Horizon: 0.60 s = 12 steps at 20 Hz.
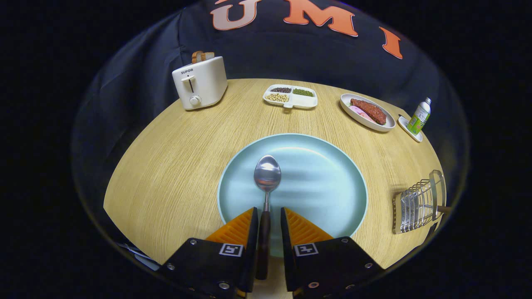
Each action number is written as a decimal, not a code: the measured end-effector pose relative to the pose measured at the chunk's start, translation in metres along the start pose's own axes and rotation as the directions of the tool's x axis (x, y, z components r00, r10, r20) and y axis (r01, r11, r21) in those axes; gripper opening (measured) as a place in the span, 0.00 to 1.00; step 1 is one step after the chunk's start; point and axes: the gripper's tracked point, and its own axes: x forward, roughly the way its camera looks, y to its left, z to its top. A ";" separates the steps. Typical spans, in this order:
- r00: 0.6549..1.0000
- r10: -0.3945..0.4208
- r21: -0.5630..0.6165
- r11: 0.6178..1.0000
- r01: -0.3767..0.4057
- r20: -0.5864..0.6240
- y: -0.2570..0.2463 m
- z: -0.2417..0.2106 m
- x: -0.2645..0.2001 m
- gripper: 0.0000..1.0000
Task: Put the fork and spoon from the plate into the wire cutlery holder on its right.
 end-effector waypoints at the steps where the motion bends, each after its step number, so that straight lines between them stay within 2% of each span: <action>1: 1.000 0.003 0.004 1.000 -0.003 -0.010 0.000 -0.003 0.001 0.25; 2: 1.000 0.003 0.011 1.000 -0.002 -0.013 -0.001 -0.003 0.000 0.22; 3: 1.000 0.001 0.023 1.000 -0.001 -0.004 -0.001 -0.001 0.001 0.13; 5: 1.000 0.001 0.040 0.999 -0.001 -0.010 -0.003 0.001 -0.004 0.08; 12: 1.000 0.012 0.084 0.996 -0.010 -0.028 -0.032 0.015 -0.041 0.06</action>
